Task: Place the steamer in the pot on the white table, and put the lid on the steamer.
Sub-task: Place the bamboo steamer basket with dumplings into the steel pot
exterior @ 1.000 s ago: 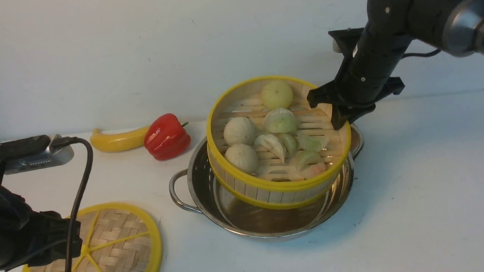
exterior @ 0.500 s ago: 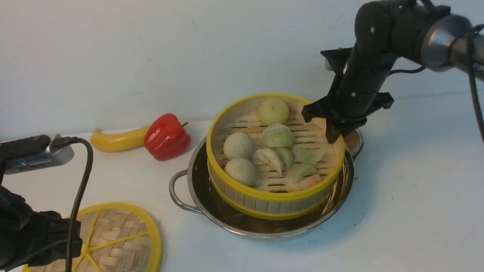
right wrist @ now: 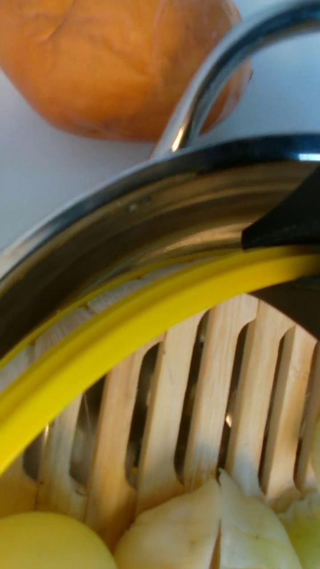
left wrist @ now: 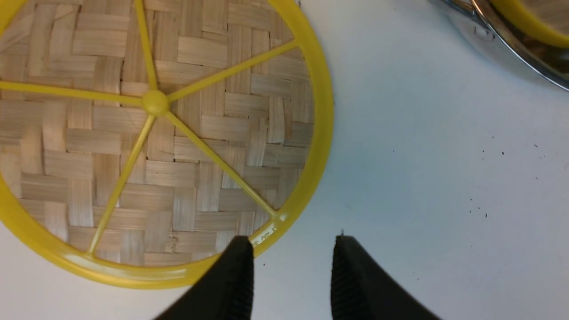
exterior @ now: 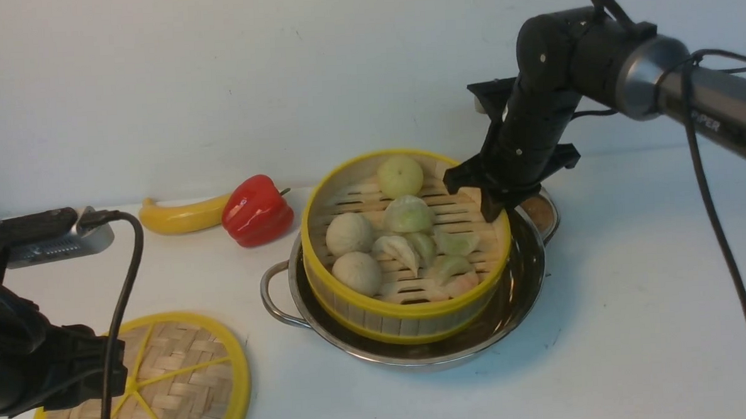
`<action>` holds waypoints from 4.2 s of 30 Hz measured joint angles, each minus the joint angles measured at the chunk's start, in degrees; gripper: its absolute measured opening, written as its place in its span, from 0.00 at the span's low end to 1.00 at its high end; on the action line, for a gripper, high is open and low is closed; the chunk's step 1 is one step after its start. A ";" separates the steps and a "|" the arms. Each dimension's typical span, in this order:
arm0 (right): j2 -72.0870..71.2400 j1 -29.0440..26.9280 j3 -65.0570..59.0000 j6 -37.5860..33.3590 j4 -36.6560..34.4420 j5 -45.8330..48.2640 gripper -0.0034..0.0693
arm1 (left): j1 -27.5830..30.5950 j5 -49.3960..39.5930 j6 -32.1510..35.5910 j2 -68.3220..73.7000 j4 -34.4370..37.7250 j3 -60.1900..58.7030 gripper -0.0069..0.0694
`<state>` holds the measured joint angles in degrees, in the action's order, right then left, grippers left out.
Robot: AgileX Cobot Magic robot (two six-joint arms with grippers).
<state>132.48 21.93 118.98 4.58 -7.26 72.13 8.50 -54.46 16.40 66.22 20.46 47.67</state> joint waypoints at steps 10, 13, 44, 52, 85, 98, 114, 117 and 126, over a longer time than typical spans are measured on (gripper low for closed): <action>0.26 0.00 0.00 0.51 2.41 0.12 0.12 | 0.00 0.00 0.00 0.00 0.00 0.00 0.41; 0.26 0.00 0.00 0.62 2.41 0.19 0.12 | 0.00 0.00 0.00 0.00 0.00 0.00 0.41; 0.26 0.00 0.00 1.28 1.19 0.39 0.12 | 0.00 0.00 0.00 0.00 0.00 0.00 0.41; 0.26 0.00 0.00 1.28 1.19 0.39 0.12 | 0.00 0.00 0.00 0.00 0.00 0.00 0.41; 0.03 0.15 -4.54 0.00 -0.72 -0.78 0.13 | 0.00 0.00 0.00 0.00 0.00 0.00 0.41; -0.10 0.19 -4.54 0.22 0.20 -0.92 0.18 | 0.00 0.00 0.00 0.00 0.00 0.00 0.41; -0.61 0.19 -4.54 0.17 -0.14 -1.34 0.39 | 0.00 -0.50 0.00 0.00 -0.06 0.00 0.41; -1.21 0.19 -4.49 0.17 -0.14 -1.40 0.44 | 0.00 -0.74 0.00 0.00 -0.06 0.00 0.41; -6.38 0.19 -4.49 0.22 6.27 -1.40 0.47 | 0.00 -0.49 0.00 0.00 -0.06 0.00 0.41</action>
<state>126.10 22.12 114.49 4.80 -0.99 70.73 8.50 -54.95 16.40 66.22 20.41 47.67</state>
